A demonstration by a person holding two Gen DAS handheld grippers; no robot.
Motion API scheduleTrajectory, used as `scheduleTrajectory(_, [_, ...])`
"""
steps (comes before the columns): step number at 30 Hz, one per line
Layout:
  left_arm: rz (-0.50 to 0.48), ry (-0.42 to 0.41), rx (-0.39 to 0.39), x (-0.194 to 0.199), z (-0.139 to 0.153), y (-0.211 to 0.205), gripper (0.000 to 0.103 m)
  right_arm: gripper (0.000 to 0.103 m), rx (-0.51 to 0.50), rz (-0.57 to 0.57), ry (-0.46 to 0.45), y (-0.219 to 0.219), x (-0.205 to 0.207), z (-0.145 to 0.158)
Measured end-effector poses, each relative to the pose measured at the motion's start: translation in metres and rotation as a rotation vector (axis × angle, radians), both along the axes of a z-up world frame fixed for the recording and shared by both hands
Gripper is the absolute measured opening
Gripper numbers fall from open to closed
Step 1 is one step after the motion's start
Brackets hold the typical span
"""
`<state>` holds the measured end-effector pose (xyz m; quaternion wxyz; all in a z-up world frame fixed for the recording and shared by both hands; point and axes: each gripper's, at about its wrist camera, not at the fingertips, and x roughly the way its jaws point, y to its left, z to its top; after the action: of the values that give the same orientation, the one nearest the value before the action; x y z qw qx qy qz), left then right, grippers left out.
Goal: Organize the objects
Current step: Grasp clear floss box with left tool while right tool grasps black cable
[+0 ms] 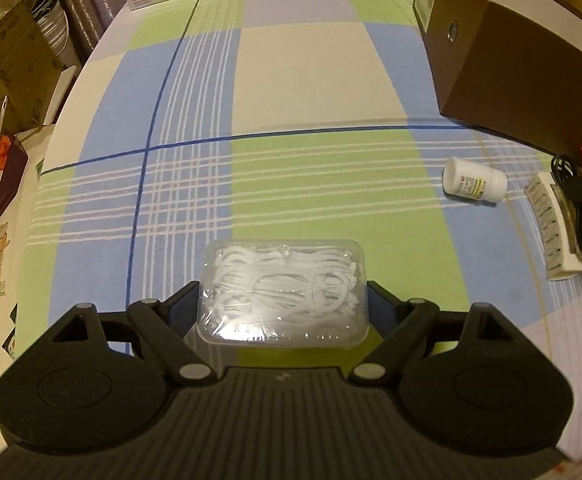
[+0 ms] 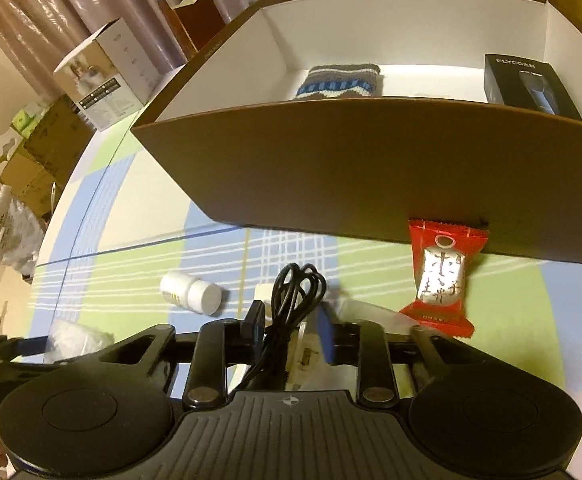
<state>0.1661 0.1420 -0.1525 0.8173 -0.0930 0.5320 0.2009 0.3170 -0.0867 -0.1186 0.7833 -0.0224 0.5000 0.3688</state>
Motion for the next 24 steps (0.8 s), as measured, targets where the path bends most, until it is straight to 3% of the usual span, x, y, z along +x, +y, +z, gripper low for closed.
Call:
scheduleTrajectory(3, [0.001,0.016,0.002,0.001,-0.002,-0.001,0.084,0.014,0.002,0.009,-0.039,-0.001,-0.003,0.002])
scheduleTrajectory(7, [-0.015,0.024,0.020,0.002,-0.007,-0.006,0.088,0.013,0.043,0.004,-0.080,-0.009,-0.008,0.008])
scheduleTrajectory(14, [-0.029,-0.003,0.036,0.008,-0.008,-0.006,0.085,0.012,0.119,-0.008,-0.111,-0.027,-0.016,0.018])
scheduleTrajectory(20, [-0.029,-0.007,0.037,0.007,-0.008,-0.006,0.085,0.010,0.087,0.167,-0.110,-0.022,-0.029,0.023])
scheduleTrajectory(24, [-0.022,-0.006,0.036,0.005,-0.008,-0.005,0.085,0.009,0.090,0.186,-0.150,-0.021,-0.041,0.026])
